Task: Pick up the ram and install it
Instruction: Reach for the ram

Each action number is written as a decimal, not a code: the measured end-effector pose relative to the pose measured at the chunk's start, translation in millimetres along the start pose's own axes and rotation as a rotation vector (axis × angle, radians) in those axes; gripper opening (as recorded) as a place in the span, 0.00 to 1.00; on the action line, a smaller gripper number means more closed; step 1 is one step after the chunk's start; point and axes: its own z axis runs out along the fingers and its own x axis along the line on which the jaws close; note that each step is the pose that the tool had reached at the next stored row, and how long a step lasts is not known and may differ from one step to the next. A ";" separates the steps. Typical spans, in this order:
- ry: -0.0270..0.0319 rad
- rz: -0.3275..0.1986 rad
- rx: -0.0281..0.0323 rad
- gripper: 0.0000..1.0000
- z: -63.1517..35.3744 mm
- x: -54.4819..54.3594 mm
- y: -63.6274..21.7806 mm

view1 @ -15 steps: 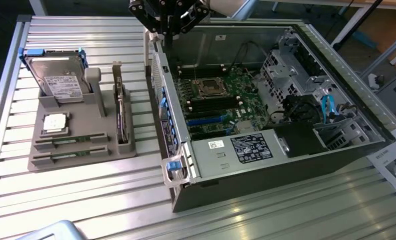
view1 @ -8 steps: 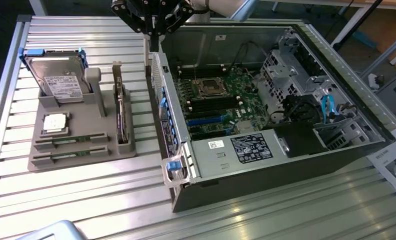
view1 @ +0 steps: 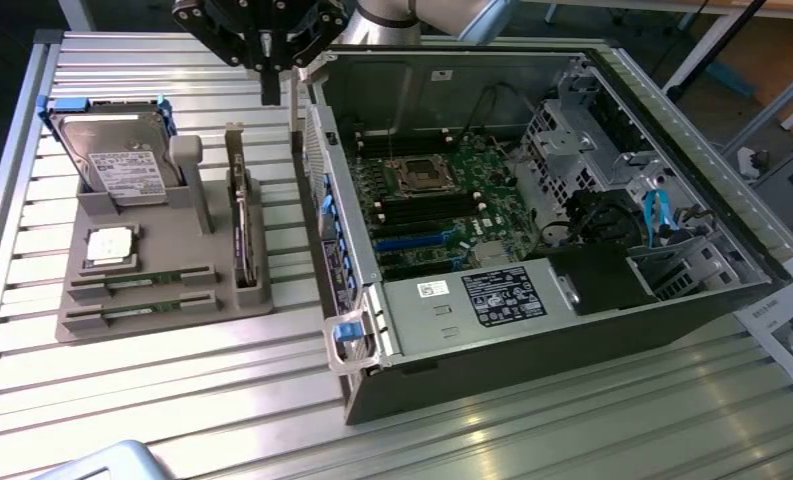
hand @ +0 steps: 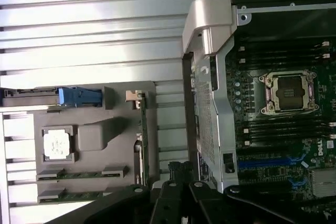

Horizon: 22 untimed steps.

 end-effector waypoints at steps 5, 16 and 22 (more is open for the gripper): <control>0.0000 0.000 0.0000 0.10 -0.7 22.9 -1.7; 0.0000 0.000 0.0001 0.10 -2.4 84.8 -6.4; 0.0000 0.000 0.0001 0.10 -2.8 100.3 -7.6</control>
